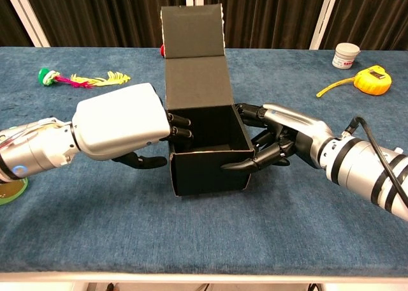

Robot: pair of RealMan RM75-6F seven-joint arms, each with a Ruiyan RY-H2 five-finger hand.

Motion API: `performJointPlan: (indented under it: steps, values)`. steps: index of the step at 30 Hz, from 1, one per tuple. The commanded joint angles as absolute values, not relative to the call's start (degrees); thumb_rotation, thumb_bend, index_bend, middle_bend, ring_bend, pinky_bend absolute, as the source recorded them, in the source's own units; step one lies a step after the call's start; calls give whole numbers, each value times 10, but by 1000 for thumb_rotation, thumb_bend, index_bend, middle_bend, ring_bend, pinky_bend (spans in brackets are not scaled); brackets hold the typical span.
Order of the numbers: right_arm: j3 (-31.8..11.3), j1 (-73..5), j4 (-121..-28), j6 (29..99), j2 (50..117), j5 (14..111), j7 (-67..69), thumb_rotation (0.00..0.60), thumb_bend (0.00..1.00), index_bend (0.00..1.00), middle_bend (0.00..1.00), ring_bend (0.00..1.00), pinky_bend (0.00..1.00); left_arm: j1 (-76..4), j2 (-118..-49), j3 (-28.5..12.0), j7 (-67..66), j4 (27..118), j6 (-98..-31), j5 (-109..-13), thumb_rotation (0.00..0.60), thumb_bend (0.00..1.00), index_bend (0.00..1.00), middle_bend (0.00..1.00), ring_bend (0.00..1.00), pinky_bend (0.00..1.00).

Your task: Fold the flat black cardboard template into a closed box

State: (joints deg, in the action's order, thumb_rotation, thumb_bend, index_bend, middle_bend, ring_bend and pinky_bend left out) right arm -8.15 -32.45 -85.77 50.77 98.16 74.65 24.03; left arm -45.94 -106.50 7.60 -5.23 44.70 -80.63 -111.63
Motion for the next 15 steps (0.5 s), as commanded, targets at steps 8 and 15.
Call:
performJointPlan:
  steps: [8,15]
  values:
    - [-83,-323,-863,511,979,745,239,600,438,232,343,742,1000,-461,-1066,78,-49,446,-807,-1115,600,239,644,608,744,1000]
    - [-85,-321,-865,516,979,742,234,600,439,232,343,742,1000,-458,-1059,78,-54,456,-812,-1110,600,204,443,471,732,1000]
